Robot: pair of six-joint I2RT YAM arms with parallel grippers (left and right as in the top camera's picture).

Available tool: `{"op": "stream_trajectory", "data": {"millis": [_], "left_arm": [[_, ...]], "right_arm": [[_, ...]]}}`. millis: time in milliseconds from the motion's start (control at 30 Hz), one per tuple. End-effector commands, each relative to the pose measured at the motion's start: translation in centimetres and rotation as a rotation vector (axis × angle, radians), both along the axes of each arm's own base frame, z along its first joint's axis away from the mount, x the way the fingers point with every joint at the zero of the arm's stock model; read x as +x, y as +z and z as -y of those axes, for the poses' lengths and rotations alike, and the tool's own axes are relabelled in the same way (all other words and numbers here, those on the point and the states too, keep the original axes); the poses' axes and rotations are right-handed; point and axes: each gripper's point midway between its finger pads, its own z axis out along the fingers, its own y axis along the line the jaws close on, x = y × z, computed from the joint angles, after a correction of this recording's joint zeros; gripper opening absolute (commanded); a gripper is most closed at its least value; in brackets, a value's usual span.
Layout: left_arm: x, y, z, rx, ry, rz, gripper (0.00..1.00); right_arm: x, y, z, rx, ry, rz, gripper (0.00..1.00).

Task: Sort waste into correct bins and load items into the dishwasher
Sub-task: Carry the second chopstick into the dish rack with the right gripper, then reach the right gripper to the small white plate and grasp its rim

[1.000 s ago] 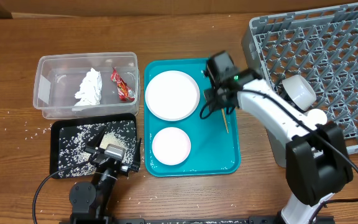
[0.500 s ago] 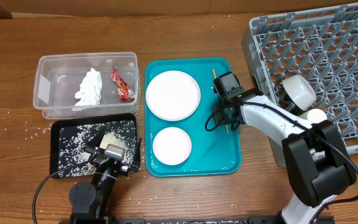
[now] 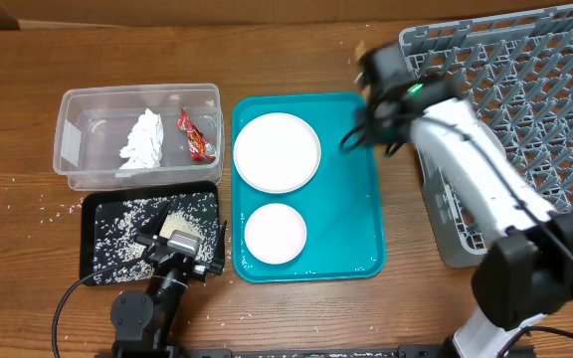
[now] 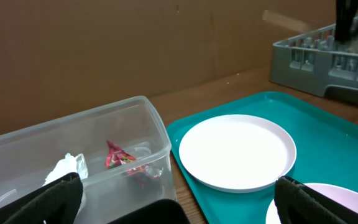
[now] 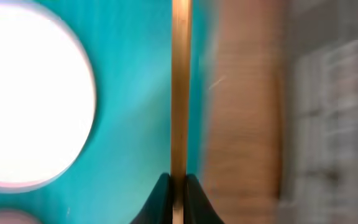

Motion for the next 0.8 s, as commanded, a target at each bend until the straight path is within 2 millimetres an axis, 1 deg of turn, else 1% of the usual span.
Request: {"op": "stream_trajectory", "data": {"millis": [0,67,200,333,367,400,433,467,500,567,600,667,733,767], "left_arm": [[-0.1,0.1,0.0,0.013,-0.005,0.012,1.00],[-0.1,0.1,0.0,0.013,-0.005,0.012,1.00],[-0.1,0.1,0.0,0.013,-0.005,0.012,1.00],[-0.1,0.1,0.0,0.013,-0.005,0.012,1.00],[-0.1,0.1,0.0,0.013,-0.005,0.013,1.00],[-0.1,0.1,0.0,0.013,-0.005,0.012,1.00],[-0.1,0.1,0.0,0.013,-0.005,0.012,1.00],[-0.1,0.1,0.0,0.013,-0.005,0.012,1.00],[-0.1,0.1,0.0,0.013,-0.005,0.012,1.00],[-0.1,0.1,0.0,0.013,-0.005,0.012,1.00],[-0.1,0.1,0.0,0.013,-0.005,0.013,1.00],[-0.1,0.1,0.0,0.013,-0.005,0.012,1.00],[-0.1,0.1,0.0,0.013,-0.005,0.012,1.00],[-0.1,0.1,0.0,0.013,-0.005,0.013,1.00]], "right_arm": [[3.1,5.3,6.7,-0.120,-0.056,0.154,0.04],[3.3,5.3,8.6,-0.150,-0.025,0.147,0.04],[2.5,2.8,10.9,-0.202,0.066,0.059,0.04],[1.6,-0.2,12.2,-0.229,0.107,-0.027,0.04],[1.3,-1.1,12.2,-0.225,0.112,-0.049,0.04],[1.2,-1.4,12.1,-0.223,0.115,-0.057,0.04],[1.1,-1.5,12.0,-0.228,0.119,-0.061,0.10],[1.0,-1.5,12.1,-0.240,0.119,-0.065,0.27],[0.9,-1.4,12.4,-0.265,0.113,-0.071,0.47],[0.5,-1.0,13.3,-0.329,0.055,-0.080,0.50],[0.3,-0.7,13.3,-0.335,0.024,-0.082,0.50],[0.0,-0.2,12.4,-0.295,-0.011,-0.081,0.50],[-0.4,0.4,10.0,-0.203,0.000,-0.085,0.50],[-0.6,0.5,8.5,-0.140,0.027,-0.090,0.50]]}}
